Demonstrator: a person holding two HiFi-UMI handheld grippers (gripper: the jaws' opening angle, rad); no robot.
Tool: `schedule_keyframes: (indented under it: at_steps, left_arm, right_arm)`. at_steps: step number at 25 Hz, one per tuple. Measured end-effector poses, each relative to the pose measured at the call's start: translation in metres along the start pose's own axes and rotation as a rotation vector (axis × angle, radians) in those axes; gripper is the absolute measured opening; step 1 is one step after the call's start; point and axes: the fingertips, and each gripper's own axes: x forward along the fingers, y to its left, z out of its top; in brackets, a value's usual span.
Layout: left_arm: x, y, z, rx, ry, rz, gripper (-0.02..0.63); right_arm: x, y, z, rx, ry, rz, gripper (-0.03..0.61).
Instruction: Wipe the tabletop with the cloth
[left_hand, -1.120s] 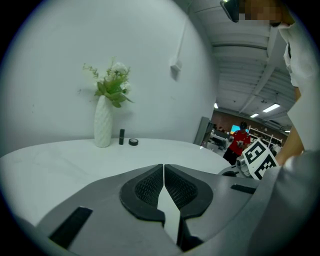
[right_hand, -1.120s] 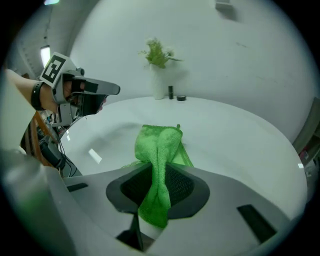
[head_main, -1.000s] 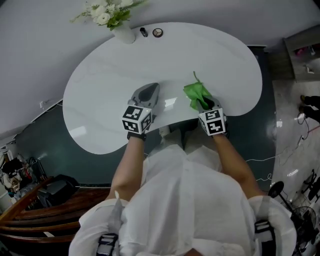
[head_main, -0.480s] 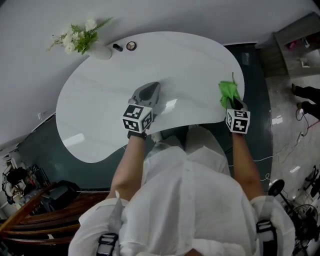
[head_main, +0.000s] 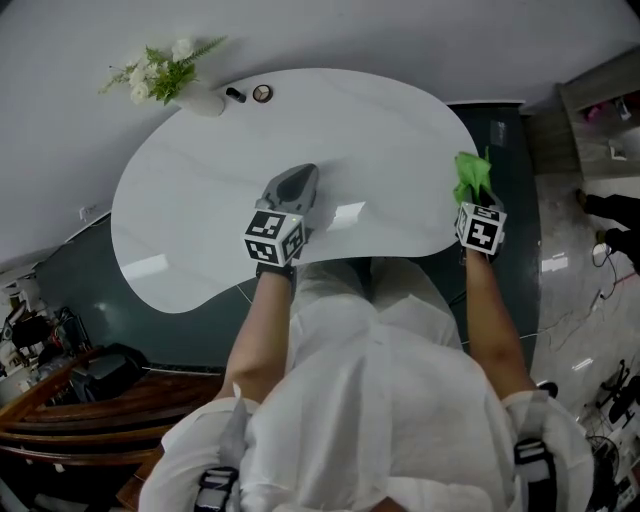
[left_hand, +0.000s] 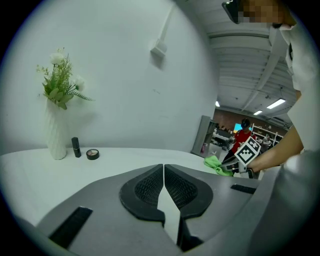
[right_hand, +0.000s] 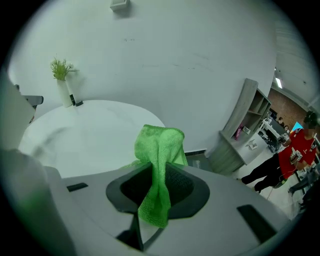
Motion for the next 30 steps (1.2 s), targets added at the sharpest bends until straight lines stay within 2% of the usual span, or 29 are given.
schedule_keyframes:
  at_steps: [5, 9, 25, 30]
  left_arm:
    - [-0.007, 0.005, -0.004, -0.008, -0.002, 0.028, 0.020]
    - [-0.014, 0.018, -0.007, -0.020, -0.007, 0.044, 0.020]
    - [-0.039, 0.094, -0.002, -0.048, -0.014, 0.043, 0.020]
    - [-0.044, 0.119, 0.004, -0.044, -0.016, 0.039, 0.021]
  right_arm:
    - [0.008, 0.018, 0.014, -0.005, -0.009, 0.009, 0.069]
    - [0.014, 0.051, 0.027, -0.005, -0.015, 0.036, 0.069]
    - [0.031, 0.276, 0.102, -0.199, -0.038, 0.284, 0.069]
    - [0.041, 0.325, 0.122, -0.244, -0.041, 0.333, 0.069]
